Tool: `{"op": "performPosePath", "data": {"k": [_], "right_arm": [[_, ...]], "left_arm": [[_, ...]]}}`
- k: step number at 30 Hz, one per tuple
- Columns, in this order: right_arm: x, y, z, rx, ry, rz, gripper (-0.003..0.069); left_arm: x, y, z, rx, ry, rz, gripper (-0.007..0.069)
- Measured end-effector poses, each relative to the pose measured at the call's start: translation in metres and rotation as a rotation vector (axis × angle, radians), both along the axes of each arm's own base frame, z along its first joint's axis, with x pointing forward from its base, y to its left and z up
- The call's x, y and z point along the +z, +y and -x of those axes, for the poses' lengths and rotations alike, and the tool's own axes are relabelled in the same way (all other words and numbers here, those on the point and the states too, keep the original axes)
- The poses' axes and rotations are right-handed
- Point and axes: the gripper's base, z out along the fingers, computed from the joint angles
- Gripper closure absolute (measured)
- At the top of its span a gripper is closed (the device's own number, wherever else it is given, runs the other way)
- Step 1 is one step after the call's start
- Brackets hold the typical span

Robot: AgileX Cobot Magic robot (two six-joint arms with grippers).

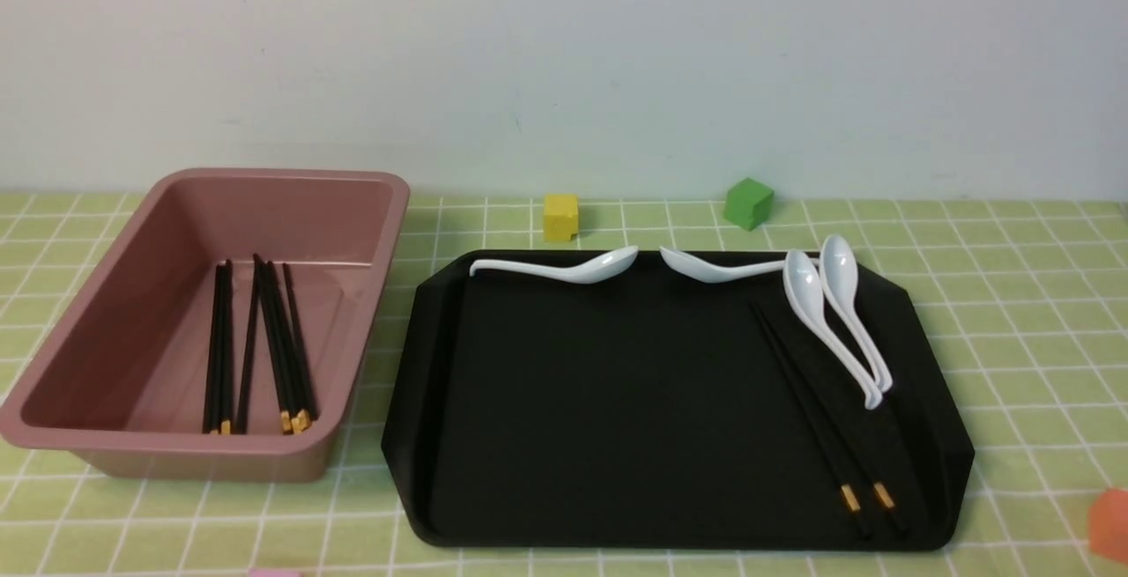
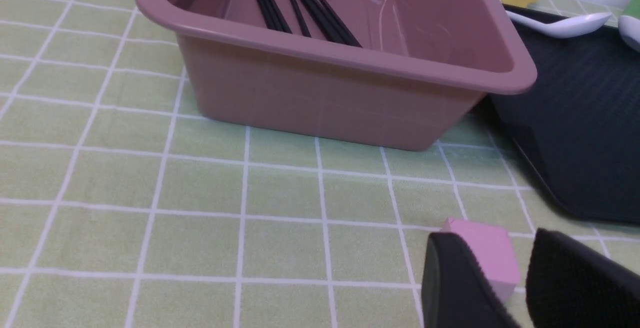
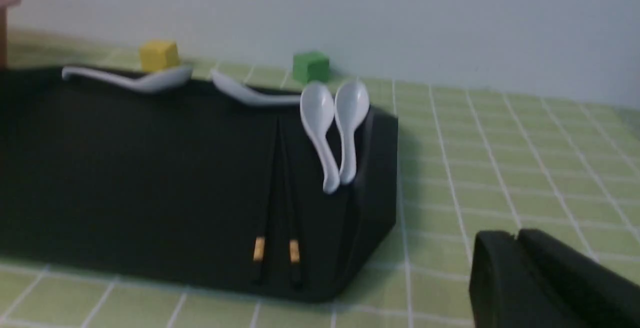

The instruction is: On green tablecloth take chopsticks from black tray and put them in box.

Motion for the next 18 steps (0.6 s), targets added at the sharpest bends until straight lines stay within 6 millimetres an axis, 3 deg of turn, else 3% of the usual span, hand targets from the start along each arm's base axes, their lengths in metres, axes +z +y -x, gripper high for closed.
{"op": "performPosePath", "data": {"k": [6,18], "right_arm": [[-0.0088,0.0015,0.0026,0.011,0.115,-0.030,0.0580],[-0.0090,0.0026,0.0031,0.015,0.128,-0.064,0.0566]], "left_arm": [[0.0000,0.0000,0.0000,0.000,0.000,0.000,0.0386],[0.0000,0.0000,0.0000,0.000,0.000,0.000,0.0386]]}}
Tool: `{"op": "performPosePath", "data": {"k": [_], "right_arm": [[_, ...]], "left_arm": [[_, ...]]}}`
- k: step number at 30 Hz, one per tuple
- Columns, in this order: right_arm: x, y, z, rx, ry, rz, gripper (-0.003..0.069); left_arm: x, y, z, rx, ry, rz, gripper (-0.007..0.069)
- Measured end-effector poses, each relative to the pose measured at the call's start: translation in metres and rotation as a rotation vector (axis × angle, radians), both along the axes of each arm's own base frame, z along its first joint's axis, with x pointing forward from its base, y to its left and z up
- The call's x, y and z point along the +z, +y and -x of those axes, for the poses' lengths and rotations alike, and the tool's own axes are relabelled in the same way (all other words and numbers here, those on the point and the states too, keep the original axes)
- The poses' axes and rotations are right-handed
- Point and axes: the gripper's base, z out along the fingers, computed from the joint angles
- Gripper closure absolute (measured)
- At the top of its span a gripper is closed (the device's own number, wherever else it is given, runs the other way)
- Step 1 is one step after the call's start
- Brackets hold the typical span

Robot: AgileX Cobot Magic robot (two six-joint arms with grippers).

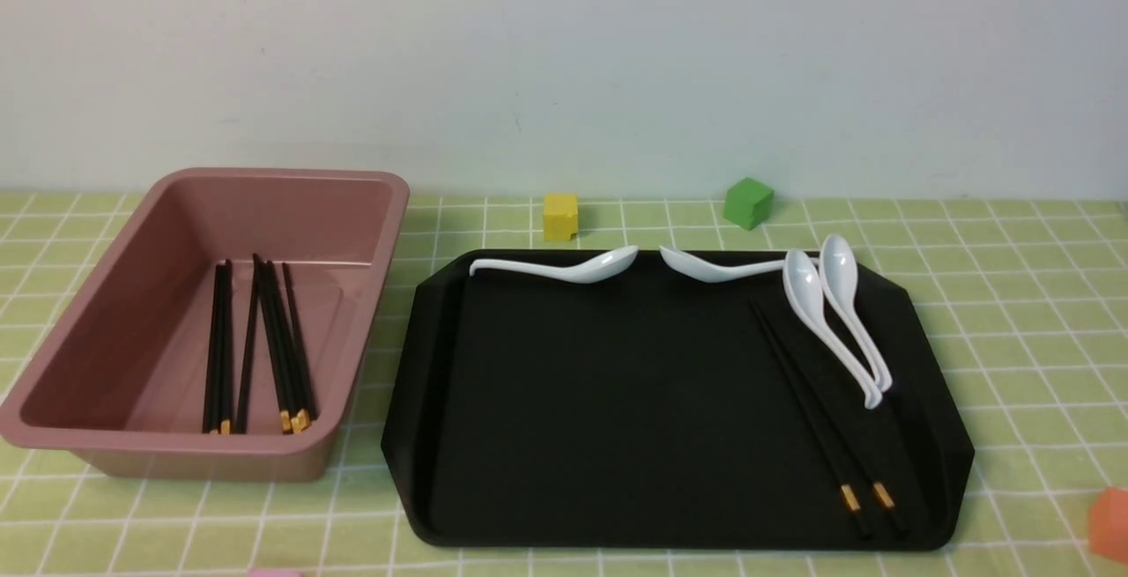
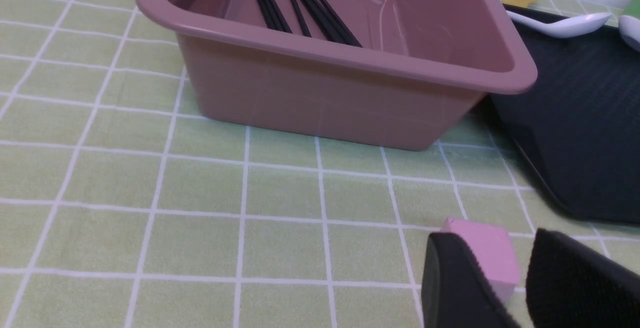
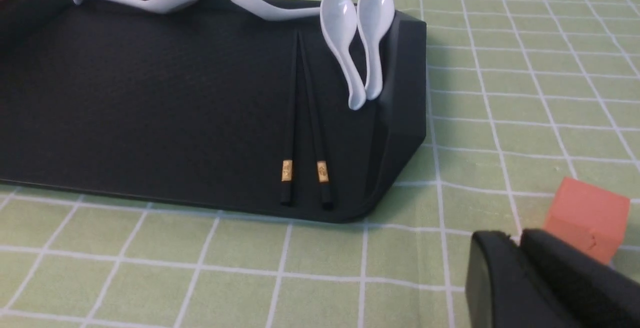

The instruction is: On green tablecloth take chopsticks from black tray and put them in box.

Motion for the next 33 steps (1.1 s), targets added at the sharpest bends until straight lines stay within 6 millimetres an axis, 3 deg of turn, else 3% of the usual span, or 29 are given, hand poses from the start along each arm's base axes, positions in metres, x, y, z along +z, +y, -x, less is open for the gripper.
{"op": "performPosePath", "data": {"k": [33], "right_arm": [[0.0000,0.0002,0.0000,0.000,0.002,-0.008,0.0526]], "left_arm": [[0.0000,0.0000,0.0000,0.000,0.000,0.000,0.0386]]}}
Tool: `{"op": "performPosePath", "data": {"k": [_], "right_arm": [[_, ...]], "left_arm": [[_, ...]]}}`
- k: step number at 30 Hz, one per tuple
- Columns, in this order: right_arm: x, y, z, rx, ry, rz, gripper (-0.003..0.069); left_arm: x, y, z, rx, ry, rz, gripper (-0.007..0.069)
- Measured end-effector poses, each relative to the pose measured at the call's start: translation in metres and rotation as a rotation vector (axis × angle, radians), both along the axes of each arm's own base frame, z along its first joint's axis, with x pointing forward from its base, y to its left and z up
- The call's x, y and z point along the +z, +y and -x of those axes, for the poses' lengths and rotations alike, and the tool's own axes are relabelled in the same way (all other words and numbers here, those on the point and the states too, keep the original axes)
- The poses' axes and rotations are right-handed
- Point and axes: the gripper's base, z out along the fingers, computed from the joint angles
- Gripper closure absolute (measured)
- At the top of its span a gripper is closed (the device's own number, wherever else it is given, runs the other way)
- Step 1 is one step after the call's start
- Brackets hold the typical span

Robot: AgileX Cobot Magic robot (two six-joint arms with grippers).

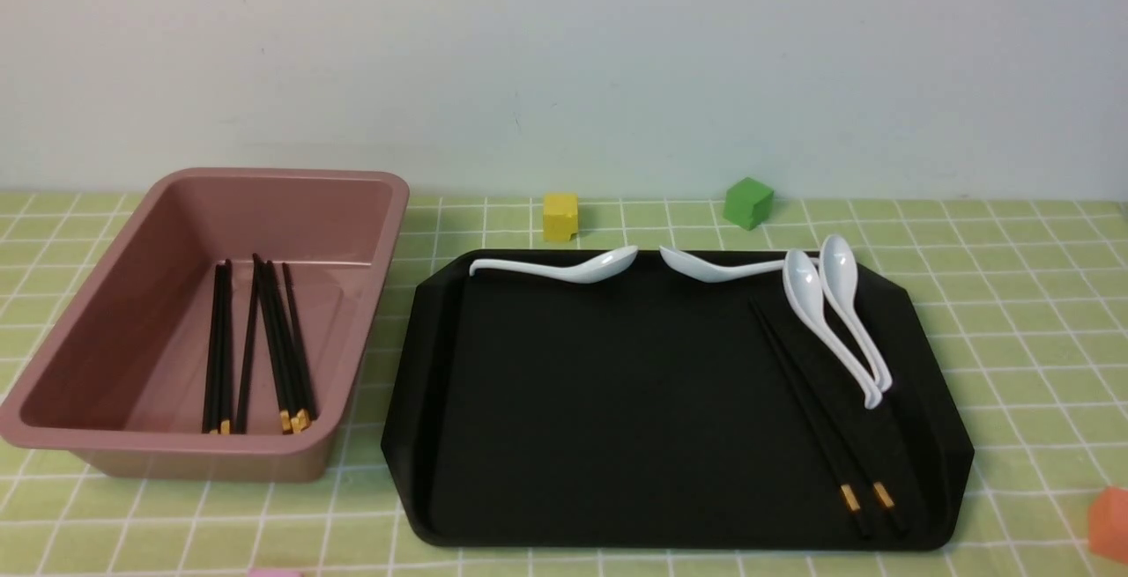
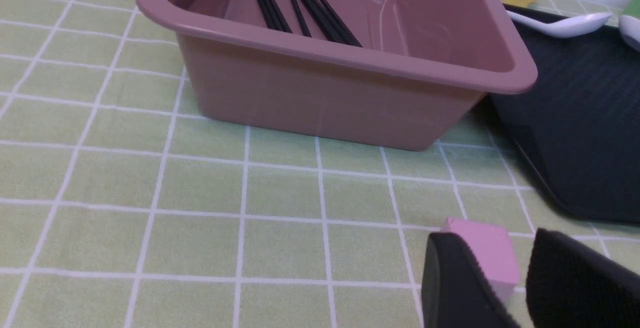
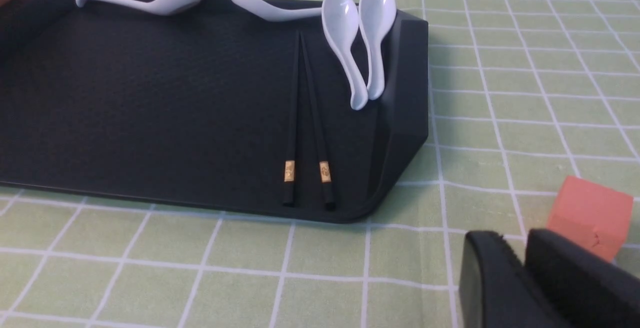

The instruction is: On green tablecloth take chopsticks from black tray and put them in box.

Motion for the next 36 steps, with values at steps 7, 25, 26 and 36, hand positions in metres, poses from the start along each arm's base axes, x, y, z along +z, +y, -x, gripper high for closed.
{"op": "performPosePath", "data": {"k": [7,25,26,36], "right_arm": [[0.0000,0.0000,0.0000,0.000,0.000,0.000,0.0517],[0.0000,0.0000,0.0000,0.000,0.000,-0.001,0.0499],[0.0000,0.0000,0.0000,0.000,0.000,-0.001,0.0499],[0.0000,0.0000,0.0000,0.000,0.000,-0.001,0.0489]], "left_arm": [[0.0000,0.0000,0.0000,0.000,0.000,0.000,0.0386],[0.0000,0.0000,0.0000,0.000,0.000,0.000,0.0386],[0.0000,0.0000,0.0000,0.000,0.000,0.000,0.0386],[0.0000,0.0000,0.0000,0.000,0.000,0.000,0.0386]]}}
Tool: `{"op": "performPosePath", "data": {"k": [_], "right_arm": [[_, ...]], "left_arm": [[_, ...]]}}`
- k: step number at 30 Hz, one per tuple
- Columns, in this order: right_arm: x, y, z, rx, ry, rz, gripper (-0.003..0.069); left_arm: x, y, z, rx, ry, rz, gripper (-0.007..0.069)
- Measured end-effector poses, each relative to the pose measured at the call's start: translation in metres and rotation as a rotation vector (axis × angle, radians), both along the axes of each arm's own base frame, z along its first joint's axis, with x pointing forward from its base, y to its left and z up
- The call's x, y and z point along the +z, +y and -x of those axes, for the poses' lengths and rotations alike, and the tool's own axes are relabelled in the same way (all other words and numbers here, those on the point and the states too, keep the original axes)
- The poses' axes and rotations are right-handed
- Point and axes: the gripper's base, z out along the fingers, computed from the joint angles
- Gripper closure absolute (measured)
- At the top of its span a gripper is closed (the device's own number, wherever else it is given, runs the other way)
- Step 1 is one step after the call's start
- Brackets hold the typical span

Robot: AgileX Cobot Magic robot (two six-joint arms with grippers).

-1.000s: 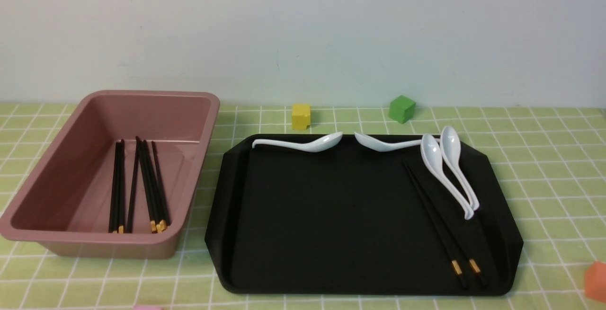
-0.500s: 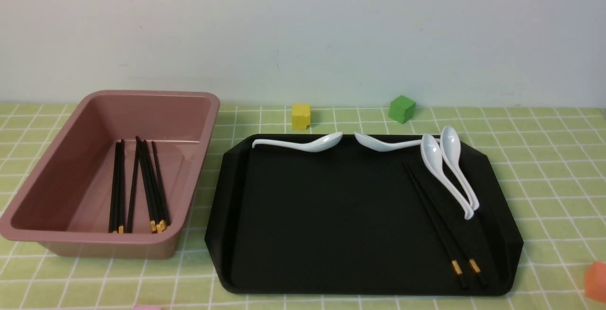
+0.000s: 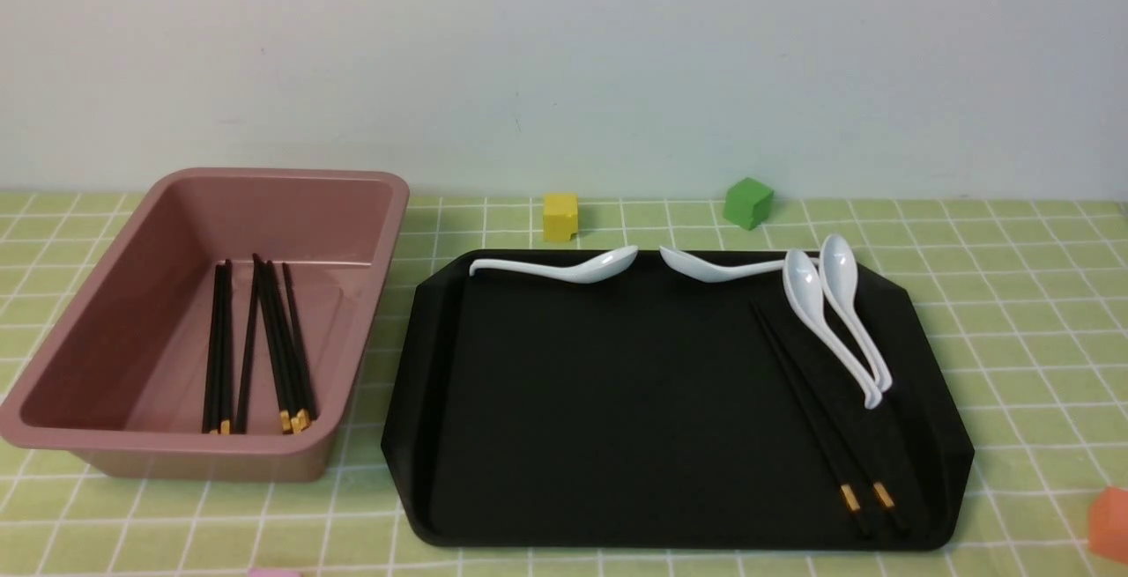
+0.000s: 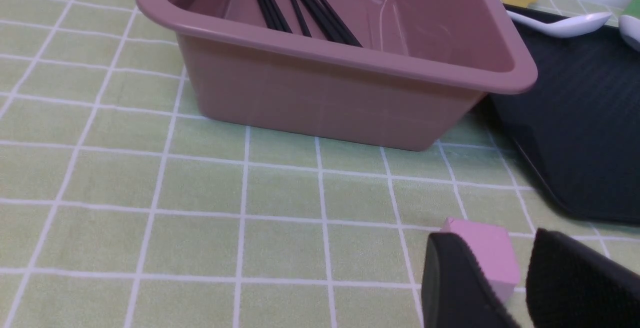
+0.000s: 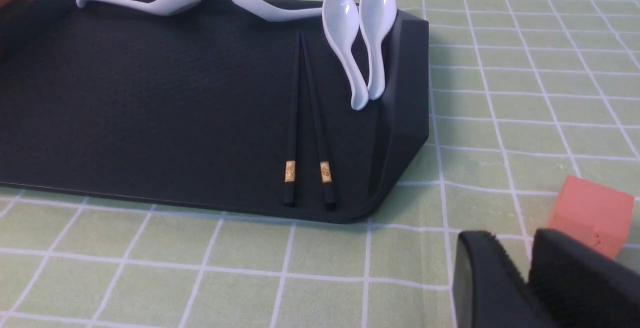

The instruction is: On green tablecloth take chopsticks from black tray and put them in box.

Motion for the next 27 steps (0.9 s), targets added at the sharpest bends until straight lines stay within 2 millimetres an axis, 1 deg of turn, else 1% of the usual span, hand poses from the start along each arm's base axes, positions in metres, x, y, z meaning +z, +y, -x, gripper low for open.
{"op": "performPosePath", "data": {"k": [27], "right_arm": [[0.0000,0.0000,0.0000,0.000,0.000,-0.001,0.0457]], "left_arm": [[0.0000,0.0000,0.0000,0.000,0.000,0.000,0.0386]]}}
